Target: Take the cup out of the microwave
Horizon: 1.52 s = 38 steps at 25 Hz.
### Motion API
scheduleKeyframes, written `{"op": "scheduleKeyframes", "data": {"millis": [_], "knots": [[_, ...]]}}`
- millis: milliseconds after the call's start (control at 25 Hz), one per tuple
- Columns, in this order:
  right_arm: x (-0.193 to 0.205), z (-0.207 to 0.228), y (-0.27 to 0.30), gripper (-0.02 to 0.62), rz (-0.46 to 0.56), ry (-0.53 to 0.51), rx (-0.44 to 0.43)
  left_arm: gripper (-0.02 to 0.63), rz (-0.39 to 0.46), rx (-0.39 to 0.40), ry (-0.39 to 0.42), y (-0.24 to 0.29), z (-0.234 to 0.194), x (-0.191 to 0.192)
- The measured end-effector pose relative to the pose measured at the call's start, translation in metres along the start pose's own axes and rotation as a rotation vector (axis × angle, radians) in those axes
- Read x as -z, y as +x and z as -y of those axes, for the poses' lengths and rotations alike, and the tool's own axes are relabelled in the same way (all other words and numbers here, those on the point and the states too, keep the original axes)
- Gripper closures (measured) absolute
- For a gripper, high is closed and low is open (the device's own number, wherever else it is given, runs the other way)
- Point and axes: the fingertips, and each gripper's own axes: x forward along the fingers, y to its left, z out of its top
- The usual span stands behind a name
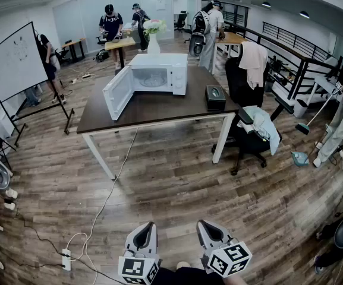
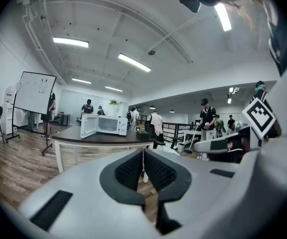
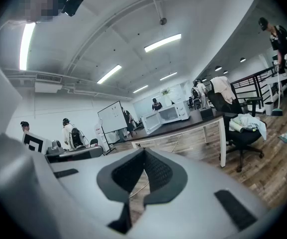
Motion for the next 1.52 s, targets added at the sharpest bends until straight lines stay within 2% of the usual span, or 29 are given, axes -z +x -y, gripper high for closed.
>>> {"op": "scheduleKeyframes", "data": {"millis": [240,480,800,1160,1520], "knots": [[0.003,-0.004,-0.002,0.600,-0.003,0.000,0.014,0.597,0.000,0.004,0.015,-0.008,0.000,0.000],[0.010,0.002,-0.003,0.600,-0.035,0.002,0.030,0.597,-0.008,-0.005,-0.006,-0.009,0.003,0.007],[0.007,-0.001,0.006,0.600,-0.049,0.004,-0.007,0.597,-0.022,-0.058,-0.027,-0.008,-0.007,0.005],[-0.005,0.027,0.047,0.600,-0.048,0.014,0.013,0.595,-0.019,-0.037,-0.016,0.047,-0.027,-0.005],[-0.048,0.062,0.127,0.600,-0.033,0.010,0.034,0.595,-0.014,-0.026,-0.023,0.130,-0.073,-0.034]]}}
